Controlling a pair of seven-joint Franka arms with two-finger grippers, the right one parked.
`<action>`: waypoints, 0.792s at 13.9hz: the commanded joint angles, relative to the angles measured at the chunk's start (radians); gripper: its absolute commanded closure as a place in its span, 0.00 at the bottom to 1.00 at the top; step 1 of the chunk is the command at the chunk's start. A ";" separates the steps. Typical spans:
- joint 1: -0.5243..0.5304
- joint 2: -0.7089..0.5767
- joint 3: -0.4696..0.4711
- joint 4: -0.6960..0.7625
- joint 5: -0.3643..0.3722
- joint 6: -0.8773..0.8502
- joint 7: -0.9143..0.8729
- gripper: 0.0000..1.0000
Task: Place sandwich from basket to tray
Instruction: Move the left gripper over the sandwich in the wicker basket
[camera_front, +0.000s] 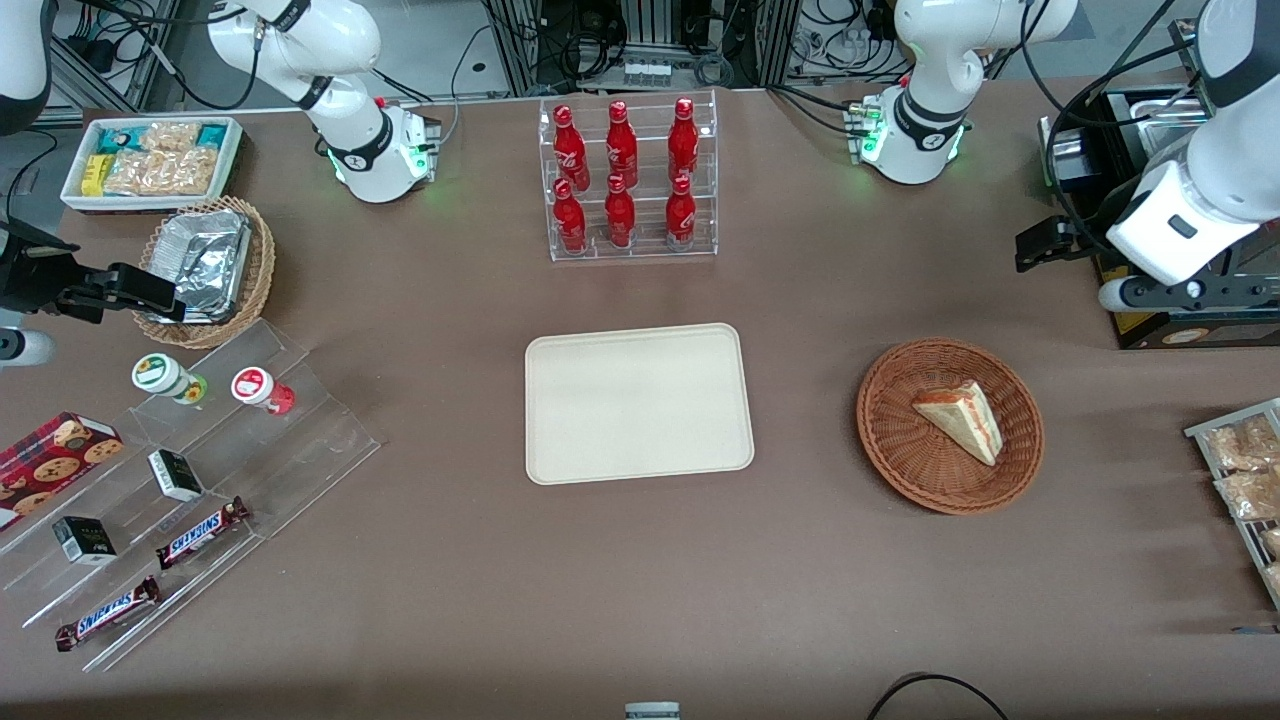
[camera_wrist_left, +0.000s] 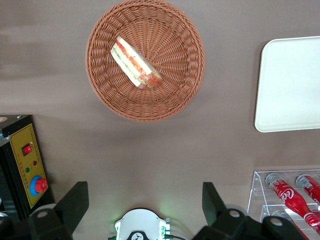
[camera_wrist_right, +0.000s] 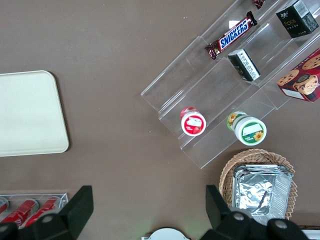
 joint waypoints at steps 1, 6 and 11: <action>0.010 -0.011 -0.008 0.009 -0.002 -0.028 0.003 0.00; 0.012 0.021 -0.007 -0.074 0.044 0.102 0.005 0.00; 0.035 0.085 -0.005 -0.214 0.032 0.344 0.002 0.00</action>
